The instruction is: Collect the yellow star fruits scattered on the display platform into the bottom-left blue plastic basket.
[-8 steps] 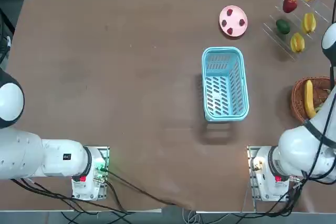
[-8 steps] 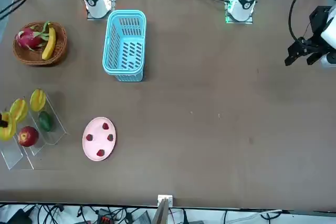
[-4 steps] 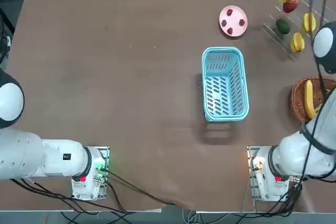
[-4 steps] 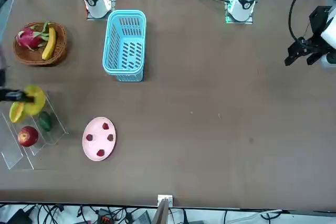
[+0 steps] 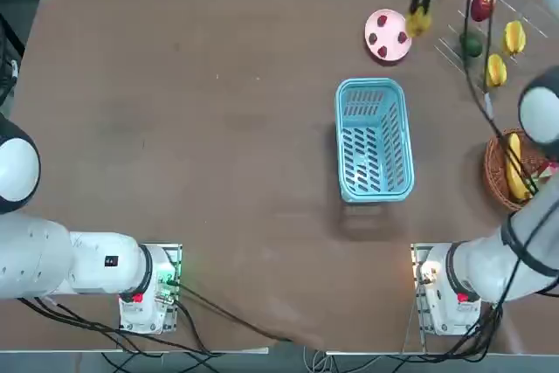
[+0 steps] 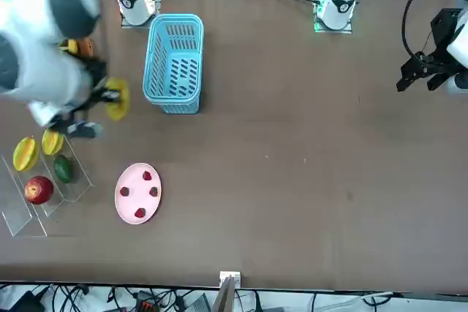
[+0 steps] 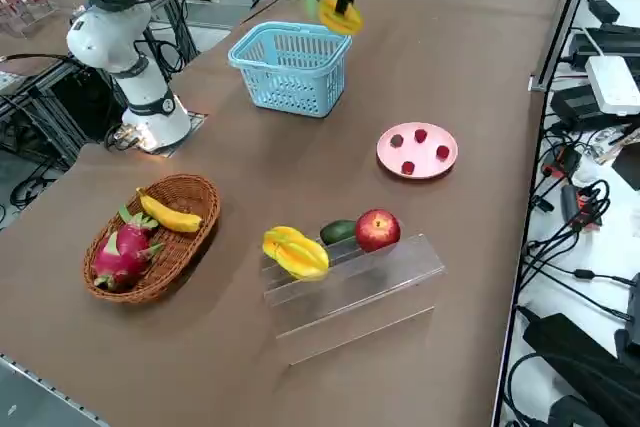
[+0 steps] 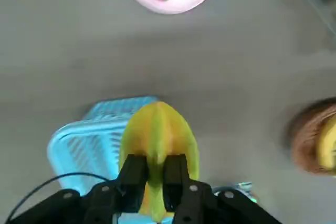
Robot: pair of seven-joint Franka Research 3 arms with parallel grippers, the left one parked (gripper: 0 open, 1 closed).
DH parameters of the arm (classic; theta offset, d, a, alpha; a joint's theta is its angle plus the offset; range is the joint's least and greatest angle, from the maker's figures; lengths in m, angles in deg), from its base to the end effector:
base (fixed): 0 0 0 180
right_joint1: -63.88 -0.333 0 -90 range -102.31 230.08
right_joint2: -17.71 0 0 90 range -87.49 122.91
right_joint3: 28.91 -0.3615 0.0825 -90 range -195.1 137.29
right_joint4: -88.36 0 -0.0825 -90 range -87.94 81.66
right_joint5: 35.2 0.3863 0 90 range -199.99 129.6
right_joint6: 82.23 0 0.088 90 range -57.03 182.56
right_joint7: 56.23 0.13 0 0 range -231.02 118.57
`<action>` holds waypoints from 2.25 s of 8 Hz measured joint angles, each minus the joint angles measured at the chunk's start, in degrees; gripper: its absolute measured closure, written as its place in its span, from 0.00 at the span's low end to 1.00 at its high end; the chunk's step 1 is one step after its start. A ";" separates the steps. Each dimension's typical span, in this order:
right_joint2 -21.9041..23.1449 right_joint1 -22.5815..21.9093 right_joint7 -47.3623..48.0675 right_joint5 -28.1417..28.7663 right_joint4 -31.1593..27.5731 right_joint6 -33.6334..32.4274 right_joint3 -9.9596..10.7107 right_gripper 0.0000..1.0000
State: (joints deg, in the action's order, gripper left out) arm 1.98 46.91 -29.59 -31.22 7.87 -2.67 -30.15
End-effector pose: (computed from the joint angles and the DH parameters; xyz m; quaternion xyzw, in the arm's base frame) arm 0.5840 0.2008 0.5494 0.9862 -0.0714 -0.1482 0.0204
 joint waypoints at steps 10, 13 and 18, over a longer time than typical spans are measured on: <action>20.38 -13.98 13.61 2.28 -43.75 23.08 0.38 0.45; 20.67 -11.24 8.69 3.12 -35.21 18.61 5.22 0.01; 6.14 13.52 -29.76 0.48 -10.05 13.66 13.88 0.10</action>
State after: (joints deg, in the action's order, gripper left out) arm 8.12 60.43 -59.35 -30.74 -2.18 10.99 -16.28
